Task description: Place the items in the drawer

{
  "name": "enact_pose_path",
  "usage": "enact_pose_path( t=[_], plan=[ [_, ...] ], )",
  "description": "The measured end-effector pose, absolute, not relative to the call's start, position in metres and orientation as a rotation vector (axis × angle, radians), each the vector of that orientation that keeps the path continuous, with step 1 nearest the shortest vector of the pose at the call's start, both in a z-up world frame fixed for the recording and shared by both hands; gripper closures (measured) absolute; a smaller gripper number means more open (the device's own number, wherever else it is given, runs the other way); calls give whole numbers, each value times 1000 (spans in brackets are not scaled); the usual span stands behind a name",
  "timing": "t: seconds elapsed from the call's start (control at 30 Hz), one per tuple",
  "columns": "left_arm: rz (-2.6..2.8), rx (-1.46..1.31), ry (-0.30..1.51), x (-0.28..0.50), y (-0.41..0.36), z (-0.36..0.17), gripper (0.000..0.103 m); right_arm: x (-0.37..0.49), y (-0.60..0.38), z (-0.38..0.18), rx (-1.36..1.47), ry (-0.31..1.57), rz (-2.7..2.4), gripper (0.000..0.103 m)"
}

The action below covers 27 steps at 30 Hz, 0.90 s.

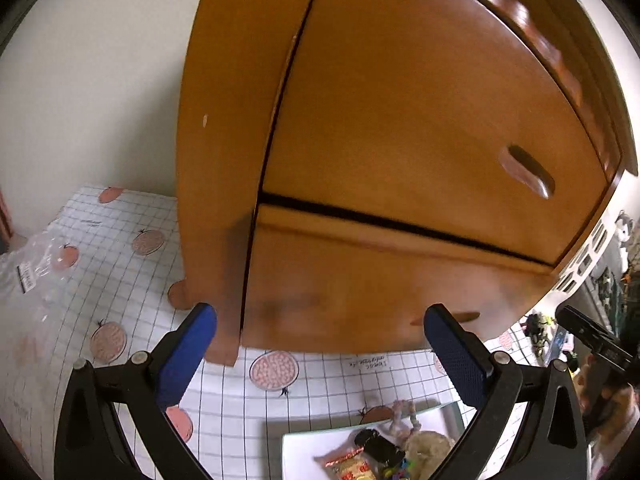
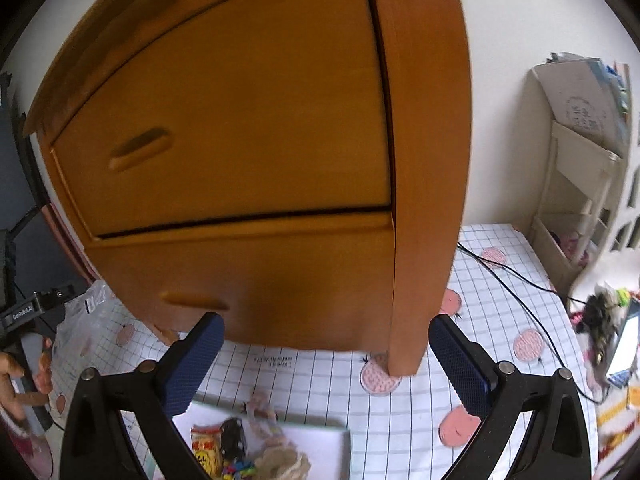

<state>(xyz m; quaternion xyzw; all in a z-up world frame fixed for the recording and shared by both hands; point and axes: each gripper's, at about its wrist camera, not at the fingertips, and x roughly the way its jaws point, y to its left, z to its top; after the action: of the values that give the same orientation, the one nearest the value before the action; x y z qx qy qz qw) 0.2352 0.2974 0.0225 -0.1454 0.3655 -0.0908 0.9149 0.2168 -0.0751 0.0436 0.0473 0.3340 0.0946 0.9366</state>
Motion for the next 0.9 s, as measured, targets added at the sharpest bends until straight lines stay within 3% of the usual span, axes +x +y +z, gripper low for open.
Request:
enact_pose_path(
  t=[0.9],
  plan=[
    [-276,-280,774,273,285,25,0,277,-63,32,37,703,304,0]
  ],
)
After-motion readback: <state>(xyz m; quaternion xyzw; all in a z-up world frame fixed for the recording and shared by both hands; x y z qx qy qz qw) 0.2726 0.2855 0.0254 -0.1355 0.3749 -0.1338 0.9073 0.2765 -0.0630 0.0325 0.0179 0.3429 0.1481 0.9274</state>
